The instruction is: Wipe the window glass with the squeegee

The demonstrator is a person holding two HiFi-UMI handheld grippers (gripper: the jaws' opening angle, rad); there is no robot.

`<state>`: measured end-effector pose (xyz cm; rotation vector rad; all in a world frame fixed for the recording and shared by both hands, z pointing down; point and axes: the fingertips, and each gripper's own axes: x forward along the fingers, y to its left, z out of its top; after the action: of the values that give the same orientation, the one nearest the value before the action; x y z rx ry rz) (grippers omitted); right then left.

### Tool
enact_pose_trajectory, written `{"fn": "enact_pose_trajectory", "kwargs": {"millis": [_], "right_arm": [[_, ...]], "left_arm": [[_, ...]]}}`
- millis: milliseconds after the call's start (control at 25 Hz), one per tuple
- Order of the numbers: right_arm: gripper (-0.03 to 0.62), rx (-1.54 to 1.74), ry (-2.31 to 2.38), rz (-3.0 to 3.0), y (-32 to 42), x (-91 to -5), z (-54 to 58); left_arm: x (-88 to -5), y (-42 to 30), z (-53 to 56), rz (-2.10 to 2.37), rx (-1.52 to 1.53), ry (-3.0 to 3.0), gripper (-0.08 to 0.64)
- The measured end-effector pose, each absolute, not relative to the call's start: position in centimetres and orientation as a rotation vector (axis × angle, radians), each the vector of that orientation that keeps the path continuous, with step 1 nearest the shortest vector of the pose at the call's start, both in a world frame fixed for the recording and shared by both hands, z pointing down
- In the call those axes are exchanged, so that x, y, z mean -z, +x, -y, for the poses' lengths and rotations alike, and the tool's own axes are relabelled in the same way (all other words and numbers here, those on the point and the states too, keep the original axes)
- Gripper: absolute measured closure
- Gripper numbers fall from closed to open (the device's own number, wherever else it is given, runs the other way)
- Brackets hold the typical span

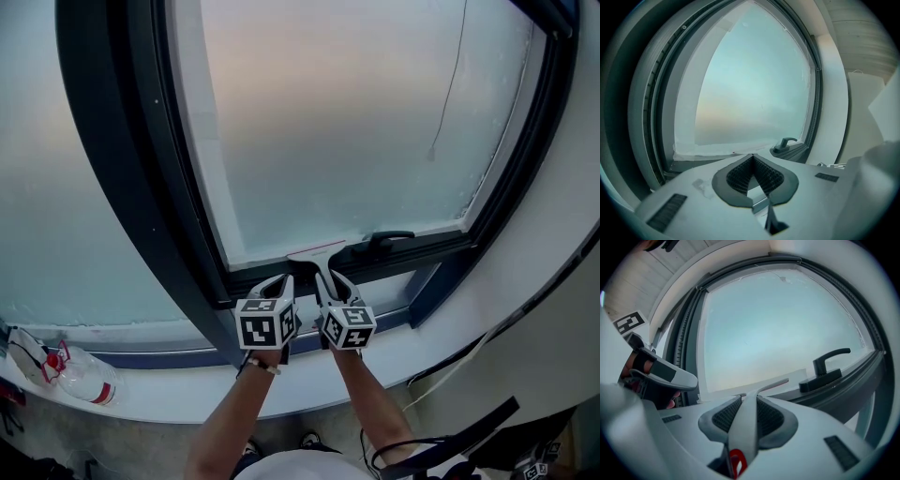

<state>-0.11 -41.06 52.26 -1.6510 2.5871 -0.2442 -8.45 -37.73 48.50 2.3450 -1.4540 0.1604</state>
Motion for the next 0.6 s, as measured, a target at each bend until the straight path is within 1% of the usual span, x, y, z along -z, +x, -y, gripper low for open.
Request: {"fn": "enact_pose_trajectory", "kwargs": {"millis": [160, 280, 400, 600], "right_arm": [[0.500, 0.245, -1.651, -2.599, -0.1, -52.6, 40.9], [0.500, 0.215, -1.663, -2.579, 0.5, -50.7, 39.9], [0.500, 0.088, -1.677, -2.547, 1.8, -45.1, 39.4], [0.500, -0.064, -1.643, -2.440, 3.5, -32.4, 39.5]], "left_arm": [[-48.4, -8.5, 37.8, 1.462, -0.154, 2.343, 0.560], [-46.7, -8.3, 37.5, 1.446, -0.178, 2.391, 0.560], [-42.6, -6.8, 37.2, 1.408, -0.173, 2.499, 0.560], [-34.2, -5.5, 37.9, 1.370, -0.099, 2.671, 0.560]]}}
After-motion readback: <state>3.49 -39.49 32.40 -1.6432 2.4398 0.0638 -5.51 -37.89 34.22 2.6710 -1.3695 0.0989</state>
